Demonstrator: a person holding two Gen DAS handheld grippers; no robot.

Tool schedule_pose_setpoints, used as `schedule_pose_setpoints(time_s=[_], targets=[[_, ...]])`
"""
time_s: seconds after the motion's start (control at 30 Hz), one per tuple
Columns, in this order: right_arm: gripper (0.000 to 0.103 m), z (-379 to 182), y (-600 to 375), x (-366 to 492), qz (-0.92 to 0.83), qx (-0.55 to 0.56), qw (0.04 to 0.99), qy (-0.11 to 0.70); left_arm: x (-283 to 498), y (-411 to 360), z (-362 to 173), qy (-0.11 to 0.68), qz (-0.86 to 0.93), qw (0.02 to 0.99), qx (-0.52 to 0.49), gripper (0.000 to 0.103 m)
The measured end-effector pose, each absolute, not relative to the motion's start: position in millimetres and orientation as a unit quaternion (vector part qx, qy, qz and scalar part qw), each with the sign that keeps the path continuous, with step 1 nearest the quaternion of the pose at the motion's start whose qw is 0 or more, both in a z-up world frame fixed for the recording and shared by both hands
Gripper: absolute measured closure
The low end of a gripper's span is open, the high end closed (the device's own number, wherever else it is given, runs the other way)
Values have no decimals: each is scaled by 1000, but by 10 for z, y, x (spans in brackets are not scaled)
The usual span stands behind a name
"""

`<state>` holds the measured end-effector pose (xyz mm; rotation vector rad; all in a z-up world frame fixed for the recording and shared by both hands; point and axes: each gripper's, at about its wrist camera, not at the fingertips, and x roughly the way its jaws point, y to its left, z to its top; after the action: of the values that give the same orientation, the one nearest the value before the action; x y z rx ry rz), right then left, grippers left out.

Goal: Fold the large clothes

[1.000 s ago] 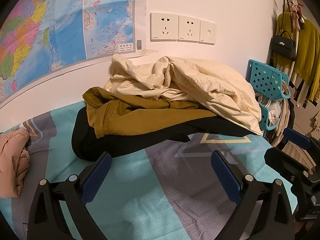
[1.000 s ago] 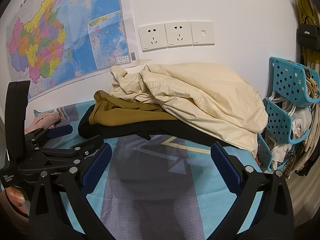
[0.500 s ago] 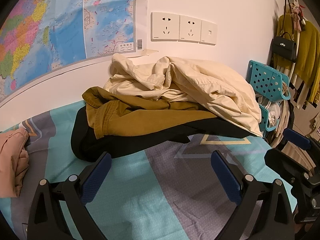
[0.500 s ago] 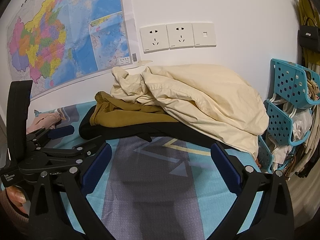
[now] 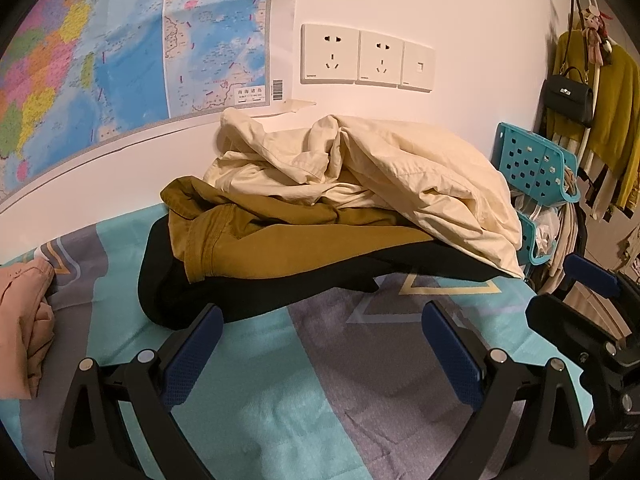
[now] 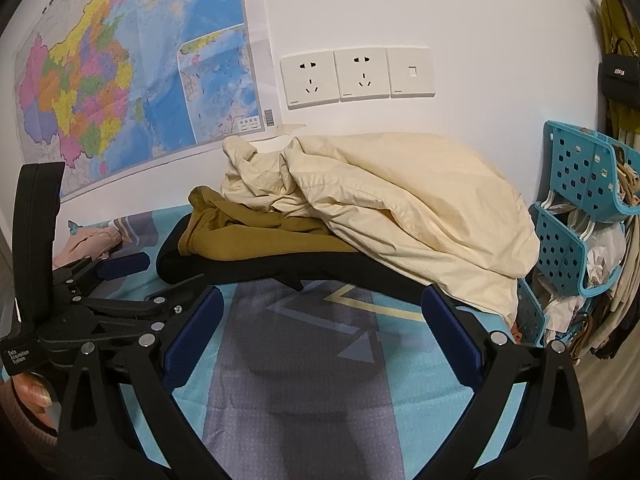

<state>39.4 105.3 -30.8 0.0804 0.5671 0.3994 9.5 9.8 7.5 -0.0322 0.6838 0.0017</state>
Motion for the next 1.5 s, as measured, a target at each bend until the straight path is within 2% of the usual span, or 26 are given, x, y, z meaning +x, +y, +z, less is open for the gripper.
schedule_pose_setpoints(time_s=[0.47,0.87,0.93,1.0,1.07,1.13,1.2,1.27,1.4,1.43,1.47,1.5], targets=[[5,-237,1117,616,202,17,940,275,297,166,42,342,7,939,-23,7],[8,-117,1561,1489,211,-95,935,268,742,671,-166,371,56,925,-50,7],[13,-139,1719,1671,212,-129,931,269,789,720,-188,373,62,925,-48,7],[23,-214,1906,1894,214,-169,921,278,829,757,-203,373,67,924,-46,7],[29,-299,2013,2089,214,-186,911,299,876,801,-224,376,70,923,-45,7],[42,-371,2054,2233,209,-200,905,312,916,833,-248,379,73,922,-44,7],[83,-391,2048,2299,215,-217,897,320,944,867,-275,381,76,920,-42,7],[93,-291,1960,2250,223,-217,899,310,968,908,-298,384,78,919,-43,7],[91,9,1707,2113,221,-192,917,271,1002,1011,-353,385,85,918,-49,7],[81,7,1710,2128,220,-195,916,274,1022,1042,-372,387,87,916,-52,7],[64,-32,1736,2162,221,-200,912,281,1046,1071,-392,390,90,915,-53,7],[55,-71,1781,2199,223,-205,909,287,1059,1096,-406,392,93,914,-54,7]])
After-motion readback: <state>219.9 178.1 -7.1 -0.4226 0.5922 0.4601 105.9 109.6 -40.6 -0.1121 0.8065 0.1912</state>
